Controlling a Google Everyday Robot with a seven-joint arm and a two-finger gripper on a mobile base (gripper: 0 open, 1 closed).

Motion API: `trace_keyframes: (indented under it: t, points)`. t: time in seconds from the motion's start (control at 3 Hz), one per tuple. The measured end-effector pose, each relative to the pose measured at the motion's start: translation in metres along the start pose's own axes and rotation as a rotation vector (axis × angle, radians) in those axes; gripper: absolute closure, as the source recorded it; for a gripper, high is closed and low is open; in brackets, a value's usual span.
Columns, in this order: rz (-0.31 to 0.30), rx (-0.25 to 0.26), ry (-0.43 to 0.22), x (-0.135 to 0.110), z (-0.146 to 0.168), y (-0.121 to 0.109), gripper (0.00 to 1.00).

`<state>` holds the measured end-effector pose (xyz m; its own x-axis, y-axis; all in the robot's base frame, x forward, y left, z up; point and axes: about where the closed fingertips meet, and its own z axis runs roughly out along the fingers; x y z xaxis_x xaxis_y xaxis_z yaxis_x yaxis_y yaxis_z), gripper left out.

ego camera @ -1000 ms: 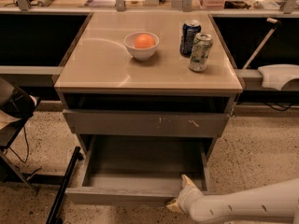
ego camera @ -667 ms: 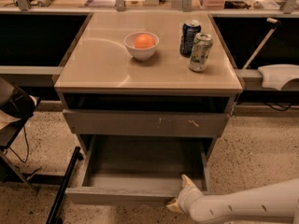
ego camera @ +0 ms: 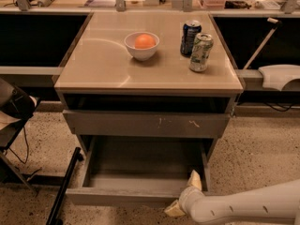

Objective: Open middle drawer

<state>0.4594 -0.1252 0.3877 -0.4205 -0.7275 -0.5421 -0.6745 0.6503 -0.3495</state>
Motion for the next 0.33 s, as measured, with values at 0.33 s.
trace_keyframes:
  t: [0.33]
  points:
    - [0.0, 0.0, 0.0, 0.0, 0.0, 0.0, 0.0]
